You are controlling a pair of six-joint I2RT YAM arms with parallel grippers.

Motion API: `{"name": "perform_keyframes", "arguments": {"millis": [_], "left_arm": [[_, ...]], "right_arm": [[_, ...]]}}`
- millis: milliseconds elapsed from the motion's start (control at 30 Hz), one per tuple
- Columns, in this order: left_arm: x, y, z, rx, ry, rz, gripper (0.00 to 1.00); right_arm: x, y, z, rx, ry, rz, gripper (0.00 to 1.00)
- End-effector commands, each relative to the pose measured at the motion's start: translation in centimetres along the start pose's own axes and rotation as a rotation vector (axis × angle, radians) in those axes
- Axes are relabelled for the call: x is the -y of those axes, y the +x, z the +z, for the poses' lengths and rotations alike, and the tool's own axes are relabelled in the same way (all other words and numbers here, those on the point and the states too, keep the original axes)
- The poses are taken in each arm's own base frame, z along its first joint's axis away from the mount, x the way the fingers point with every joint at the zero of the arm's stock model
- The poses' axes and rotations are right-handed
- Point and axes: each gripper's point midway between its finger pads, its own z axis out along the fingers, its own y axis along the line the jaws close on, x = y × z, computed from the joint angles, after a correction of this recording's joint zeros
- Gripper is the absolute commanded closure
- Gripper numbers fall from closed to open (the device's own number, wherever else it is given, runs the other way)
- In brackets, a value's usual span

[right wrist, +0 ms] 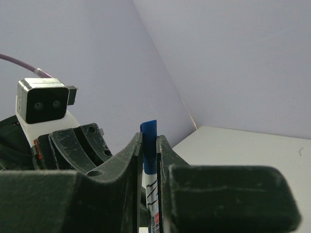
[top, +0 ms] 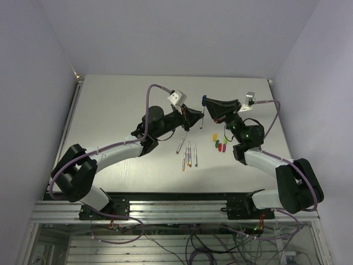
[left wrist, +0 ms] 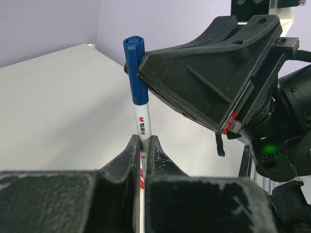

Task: Insert the pens into the pen caps

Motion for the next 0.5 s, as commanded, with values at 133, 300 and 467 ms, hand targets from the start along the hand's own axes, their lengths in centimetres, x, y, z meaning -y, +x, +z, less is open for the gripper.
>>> {"name": "perform_keyframes", "arguments": {"millis": [133,300,467], "left_arm": [[3.0,-14.5,-1.7,0.426,0.029,0.138,0.93],[0.8,-11.0,-1.2,0.305,-0.054,0.127,0.93],[-2.0,-7.8,-1.3,0.184,-0.174,0.144,0.93]], "right_arm": [[1.0,6.4,-1.7,-0.269,0.040,0.061,0.92],[0.5,3.9,-0.4,-0.246,0.052,-0.026,0.76],[-0.1,0.3,0.5,-0.194,0.101,-0.144,0.68]]}}
